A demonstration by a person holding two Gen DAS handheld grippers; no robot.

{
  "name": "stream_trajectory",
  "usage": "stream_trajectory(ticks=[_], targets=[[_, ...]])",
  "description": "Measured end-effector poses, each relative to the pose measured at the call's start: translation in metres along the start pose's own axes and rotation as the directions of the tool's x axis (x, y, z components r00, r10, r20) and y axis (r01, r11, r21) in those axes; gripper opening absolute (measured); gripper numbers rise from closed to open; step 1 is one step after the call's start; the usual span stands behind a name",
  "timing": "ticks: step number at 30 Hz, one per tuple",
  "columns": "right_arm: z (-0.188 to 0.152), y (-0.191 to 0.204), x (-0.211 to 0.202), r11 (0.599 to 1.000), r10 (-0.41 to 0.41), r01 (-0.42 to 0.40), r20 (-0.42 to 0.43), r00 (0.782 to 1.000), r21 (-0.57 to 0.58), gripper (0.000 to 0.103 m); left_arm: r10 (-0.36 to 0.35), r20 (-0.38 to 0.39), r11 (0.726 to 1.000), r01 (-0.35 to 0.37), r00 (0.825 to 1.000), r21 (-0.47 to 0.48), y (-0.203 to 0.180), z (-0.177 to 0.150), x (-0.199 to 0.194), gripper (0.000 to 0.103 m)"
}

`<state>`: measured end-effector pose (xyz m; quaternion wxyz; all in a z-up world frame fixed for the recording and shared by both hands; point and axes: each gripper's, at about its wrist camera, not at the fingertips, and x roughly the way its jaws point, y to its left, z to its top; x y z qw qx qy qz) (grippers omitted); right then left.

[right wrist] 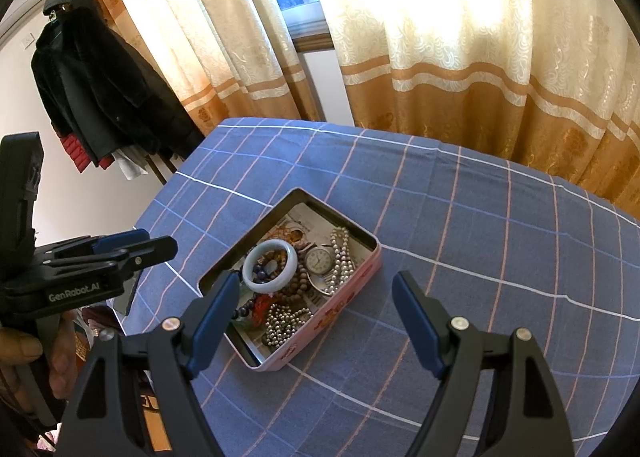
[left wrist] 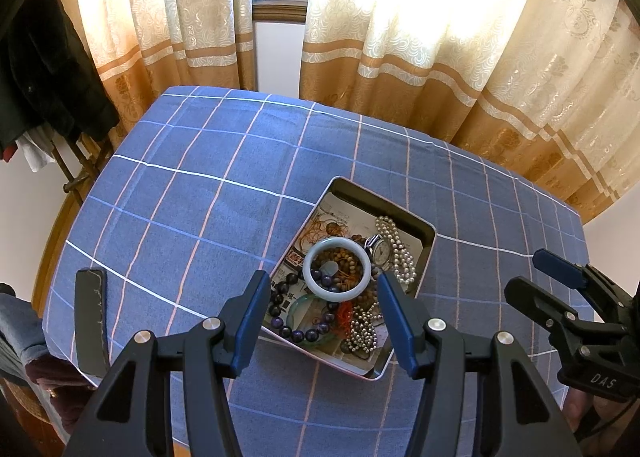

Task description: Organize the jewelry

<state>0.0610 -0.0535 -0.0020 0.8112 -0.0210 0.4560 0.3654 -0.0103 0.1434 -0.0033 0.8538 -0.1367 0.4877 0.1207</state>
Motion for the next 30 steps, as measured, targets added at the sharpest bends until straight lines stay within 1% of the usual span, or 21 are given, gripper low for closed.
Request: stream_trajectory(ticks=[12, 19, 21, 25, 30], targets=[[-0.0002, 0.0002, -0.0003, 1.000, -0.001, 0.001, 0.000, 1.000, 0.002, 0.082, 0.010, -0.007, 1.000, -0.010, 1.000, -0.006, 0.0026, 0.0005, 0.0027, 0.056], [-0.0019, 0.0020, 0.0038, 1.000, 0.000, 0.000, -0.006, 1.000, -0.005, 0.082, 0.037, -0.010, 0.999, -0.037, 0.999, 0.005, 0.0016, -0.0001, 0.0031, 0.056], [-0.0025, 0.0024, 0.0049, 1.000, 0.000, 0.000, -0.009, 1.000, -0.007, 0.082, 0.060, -0.005, 0.998, -0.060, 0.998, 0.016, 0.0013, -0.0007, 0.0035, 0.056], [-0.0035, 0.0028, 0.0062, 1.000, 0.001, -0.001, -0.013, 1.000, -0.012, 0.082, 0.063, 0.018, 0.998, -0.063, 0.998, 0.021, 0.0044, -0.0017, 0.0013, 0.057], [-0.0045, 0.0039, 0.0082, 1.000, 0.002, -0.003, -0.019, 1.000, -0.014, 0.082, 0.069, 0.015, 0.997, -0.069, 0.998, 0.020, 0.0067, -0.0006, 0.0023, 0.057]])
